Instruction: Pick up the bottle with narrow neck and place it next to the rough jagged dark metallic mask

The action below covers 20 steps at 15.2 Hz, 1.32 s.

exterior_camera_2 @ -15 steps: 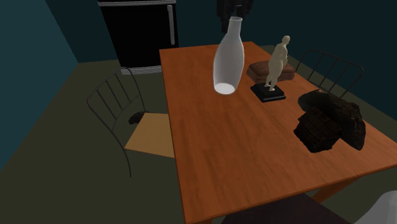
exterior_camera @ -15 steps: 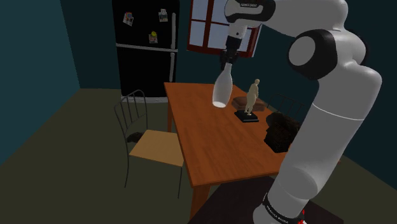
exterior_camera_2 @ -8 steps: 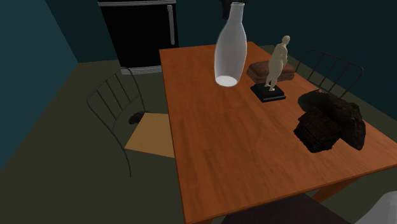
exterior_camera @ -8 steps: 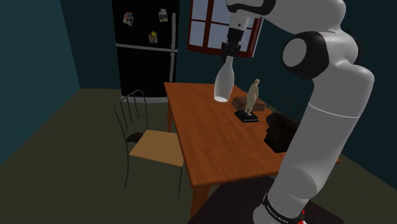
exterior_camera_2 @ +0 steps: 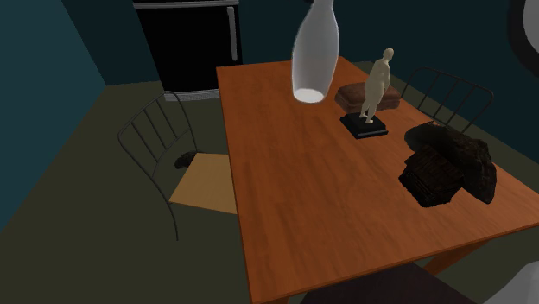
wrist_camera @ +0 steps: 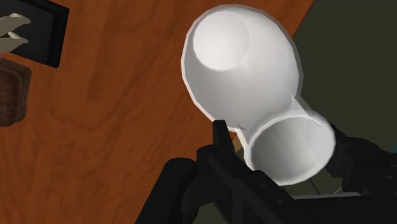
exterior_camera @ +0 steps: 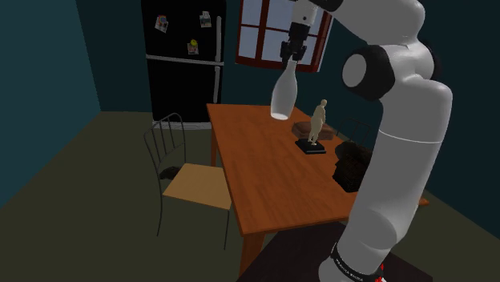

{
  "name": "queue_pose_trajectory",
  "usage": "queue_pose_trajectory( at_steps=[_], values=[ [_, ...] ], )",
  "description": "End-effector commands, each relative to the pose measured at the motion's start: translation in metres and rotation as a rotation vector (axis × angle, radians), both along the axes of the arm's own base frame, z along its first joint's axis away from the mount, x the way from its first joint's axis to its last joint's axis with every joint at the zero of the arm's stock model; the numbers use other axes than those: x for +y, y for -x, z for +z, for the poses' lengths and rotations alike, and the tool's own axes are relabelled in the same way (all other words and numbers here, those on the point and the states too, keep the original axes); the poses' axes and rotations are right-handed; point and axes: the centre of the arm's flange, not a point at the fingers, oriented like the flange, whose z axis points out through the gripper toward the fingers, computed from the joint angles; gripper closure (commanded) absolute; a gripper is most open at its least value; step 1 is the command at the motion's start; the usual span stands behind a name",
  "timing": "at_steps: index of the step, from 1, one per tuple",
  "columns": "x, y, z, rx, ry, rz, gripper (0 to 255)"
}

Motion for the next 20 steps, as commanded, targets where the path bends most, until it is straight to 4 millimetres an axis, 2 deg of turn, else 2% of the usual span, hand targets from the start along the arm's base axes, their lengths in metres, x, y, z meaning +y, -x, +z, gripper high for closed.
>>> queue_pose_trajectory(
  at_steps=[1, 5, 20],
  values=[
    [0.001, -0.001, 0.010, 0.000, 0.000, 0.001, 255],
    [0.001, -0.001, 0.029, 0.000, 0.000, 0.001, 255],
    [-0.045, 0.192, 0.030, 0.000, 0.000, 0.001, 255]
  ],
)
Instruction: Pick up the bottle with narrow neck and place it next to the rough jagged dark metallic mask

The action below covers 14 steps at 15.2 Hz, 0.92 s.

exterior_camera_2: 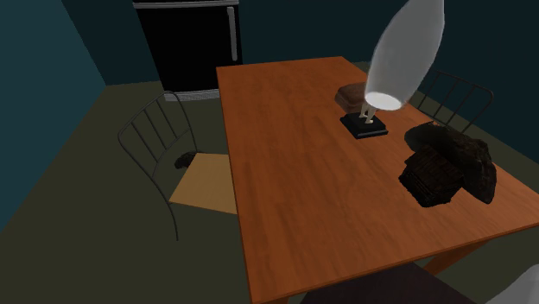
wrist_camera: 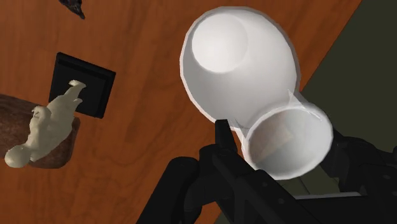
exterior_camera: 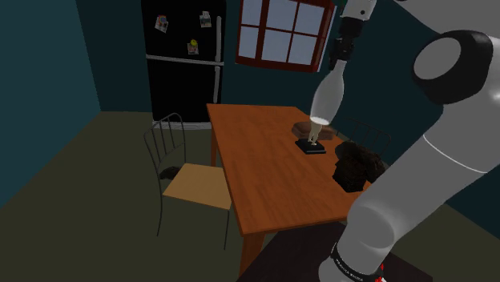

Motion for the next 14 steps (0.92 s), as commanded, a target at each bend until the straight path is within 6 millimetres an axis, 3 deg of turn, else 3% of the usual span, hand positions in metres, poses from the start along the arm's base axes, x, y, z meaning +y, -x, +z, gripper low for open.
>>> queue_pose_trajectory(
  at_steps=[1, 11, 14],
  values=[
    [-0.007, 0.026, -0.001, 0.000, 0.000, 0.001, 255],
    [-0.037, 0.152, -0.001, 0.000, 0.000, 0.001, 255],
    [-0.037, 0.152, -0.016, 0.000, 0.000, 0.001, 255]
  ],
)
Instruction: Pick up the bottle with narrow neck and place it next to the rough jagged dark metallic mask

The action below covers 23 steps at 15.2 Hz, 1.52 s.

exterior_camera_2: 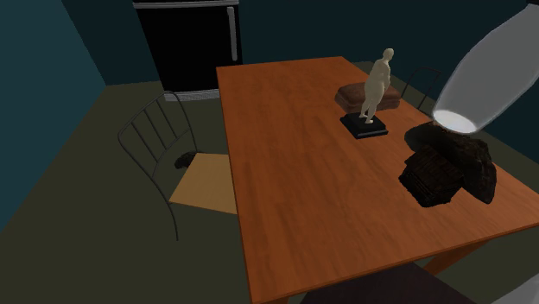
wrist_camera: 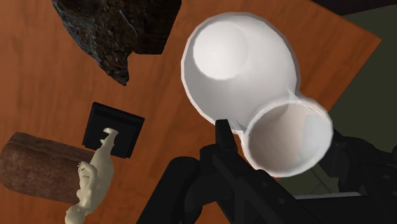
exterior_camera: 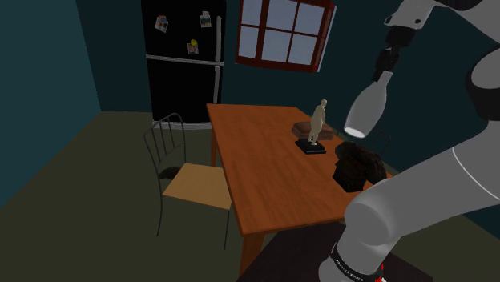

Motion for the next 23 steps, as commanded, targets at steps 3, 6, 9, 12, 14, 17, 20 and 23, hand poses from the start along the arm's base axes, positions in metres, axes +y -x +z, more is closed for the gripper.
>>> queue_pose_trajectory(
  at_steps=[3, 6, 9, 12, 14, 17, 20, 23],
  values=[
    [0.000, 0.000, -0.021, 0.000, 0.000, 0.001, 255],
    [0.000, 0.000, -0.036, 0.000, 0.000, 0.001, 255],
    [0.000, 0.000, -0.052, 0.000, 0.000, 0.001, 255],
    [0.000, 0.000, -0.068, 0.000, 0.000, 0.001, 255],
    [0.000, 0.000, -0.079, 0.000, 0.000, 0.001, 255],
    [0.000, 0.000, -0.095, 0.000, 0.000, 0.001, 255],
    [0.000, 0.000, -0.110, 0.000, 0.000, 0.001, 255],
    [0.000, 0.000, -0.126, 0.000, 0.000, 0.001, 255]
  ],
)
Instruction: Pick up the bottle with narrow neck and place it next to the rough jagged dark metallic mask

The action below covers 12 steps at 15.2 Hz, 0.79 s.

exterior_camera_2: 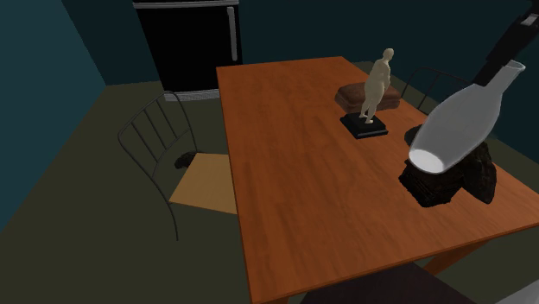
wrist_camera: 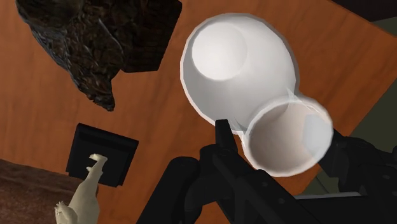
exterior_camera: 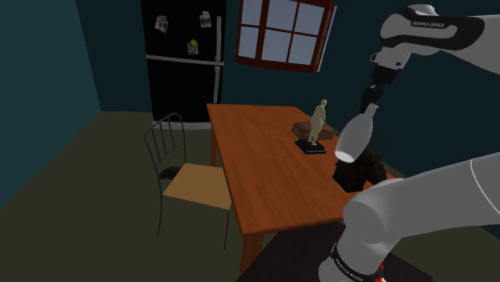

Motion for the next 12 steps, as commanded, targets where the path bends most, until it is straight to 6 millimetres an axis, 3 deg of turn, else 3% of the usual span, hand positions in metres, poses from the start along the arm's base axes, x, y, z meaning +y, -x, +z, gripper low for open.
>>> queue_pose_trajectory(
  at_steps=[1, 12],
  values=[
    [0.001, 0.002, -0.010, -0.001, 0.001, 0.000, 255],
    [0.001, 0.002, -0.068, -0.001, 0.001, 0.000, 255]
  ],
)
